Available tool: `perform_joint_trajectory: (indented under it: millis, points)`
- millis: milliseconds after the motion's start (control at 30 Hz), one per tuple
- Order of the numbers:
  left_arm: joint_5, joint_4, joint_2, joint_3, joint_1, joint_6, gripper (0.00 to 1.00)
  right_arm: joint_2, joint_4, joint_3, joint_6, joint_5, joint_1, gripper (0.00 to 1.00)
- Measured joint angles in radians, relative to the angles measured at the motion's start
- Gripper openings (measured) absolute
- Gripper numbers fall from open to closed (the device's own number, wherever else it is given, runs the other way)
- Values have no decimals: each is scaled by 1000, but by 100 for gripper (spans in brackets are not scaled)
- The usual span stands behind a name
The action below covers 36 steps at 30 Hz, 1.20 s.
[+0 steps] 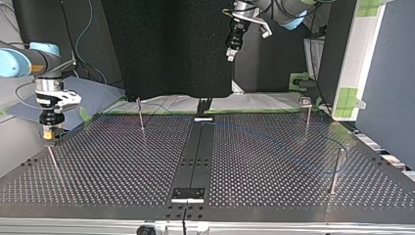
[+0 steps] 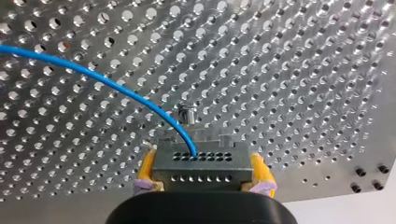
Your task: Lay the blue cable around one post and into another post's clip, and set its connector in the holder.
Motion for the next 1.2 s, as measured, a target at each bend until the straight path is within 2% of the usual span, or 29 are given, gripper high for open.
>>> perform_joint_trajectory:
  millis: [167,333,667,900,1200]
  points:
    - [-10,0,0,-1,-1,-1,100,0,11,0,0,1,2,0]
    - [-11,0,0,-1,-1,0,100,1,25,-11,11,-3,2,0]
    - [-11,0,0,-2,-2,0,100,7,46,-31,18,-12,-1,0]
    - [-11,-7,0,-2,-2,0,100,20,70,-50,12,-30,-1,0]
    - [-13,-13,0,-2,-2,1,100,47,74,-73,6,-51,-2,0]
